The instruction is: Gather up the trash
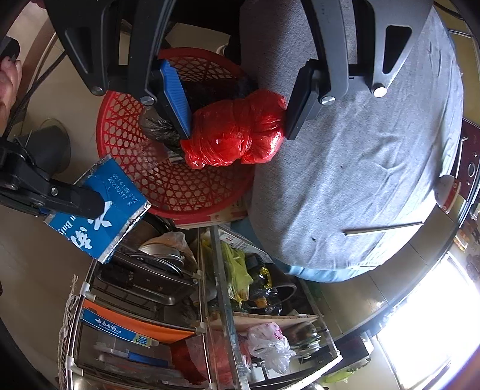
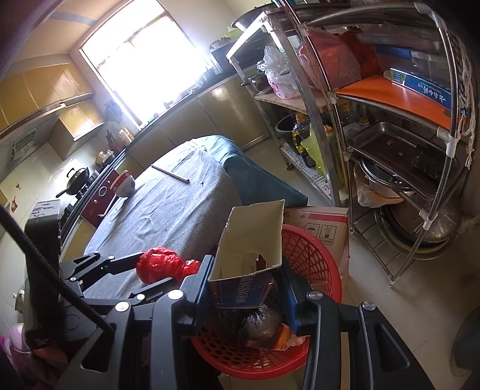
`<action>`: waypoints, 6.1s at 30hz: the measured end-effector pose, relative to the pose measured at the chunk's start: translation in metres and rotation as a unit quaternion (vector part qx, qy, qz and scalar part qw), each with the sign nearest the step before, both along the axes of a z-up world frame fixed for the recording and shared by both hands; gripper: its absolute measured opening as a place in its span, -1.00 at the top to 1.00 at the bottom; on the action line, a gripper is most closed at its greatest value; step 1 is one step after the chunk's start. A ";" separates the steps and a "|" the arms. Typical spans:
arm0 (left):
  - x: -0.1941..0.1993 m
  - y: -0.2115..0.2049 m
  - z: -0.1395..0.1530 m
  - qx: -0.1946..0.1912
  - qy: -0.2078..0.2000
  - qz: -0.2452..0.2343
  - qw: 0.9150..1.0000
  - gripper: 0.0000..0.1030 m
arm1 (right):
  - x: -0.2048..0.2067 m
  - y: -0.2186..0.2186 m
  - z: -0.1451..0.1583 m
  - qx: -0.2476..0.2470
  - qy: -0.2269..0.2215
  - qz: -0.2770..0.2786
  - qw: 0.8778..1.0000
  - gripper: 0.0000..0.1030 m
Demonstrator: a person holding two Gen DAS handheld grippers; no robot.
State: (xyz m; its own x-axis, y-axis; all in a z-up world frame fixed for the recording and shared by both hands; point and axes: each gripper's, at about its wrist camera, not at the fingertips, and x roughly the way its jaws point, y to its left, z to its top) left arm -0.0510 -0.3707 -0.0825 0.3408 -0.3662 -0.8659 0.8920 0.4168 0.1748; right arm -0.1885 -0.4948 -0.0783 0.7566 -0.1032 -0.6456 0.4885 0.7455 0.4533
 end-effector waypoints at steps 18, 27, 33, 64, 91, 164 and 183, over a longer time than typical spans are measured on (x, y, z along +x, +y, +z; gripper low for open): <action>-0.005 0.002 -0.002 -0.006 0.022 -0.017 1.000 -0.26 | 0.002 0.000 -0.003 0.005 0.007 -0.002 1.000 0.15; -0.004 0.004 0.002 -0.013 0.028 -0.018 0.999 -0.29 | 0.001 0.000 -0.004 0.010 0.008 -0.002 1.000 0.14; -0.001 0.007 0.005 -0.017 0.030 -0.009 0.999 -0.33 | 0.000 -0.002 -0.006 0.036 0.011 -0.012 0.999 -0.19; 0.024 0.075 0.073 -0.135 -0.002 0.056 0.989 -0.48 | 0.022 0.031 0.026 -0.010 0.002 0.013 1.000 -0.19; 0.120 0.295 0.080 -0.139 -0.045 0.380 0.914 -0.48 | 0.158 0.192 0.084 -0.148 -0.013 0.193 0.970 -0.19; 0.138 0.368 0.105 -0.091 -0.122 0.459 0.875 -0.48 | 0.242 0.295 0.076 -0.195 -0.023 0.252 0.948 -0.19; 0.105 0.314 0.120 -0.094 -0.135 0.426 0.890 -0.48 | 0.188 0.251 0.085 -0.191 -0.042 0.227 0.954 -0.19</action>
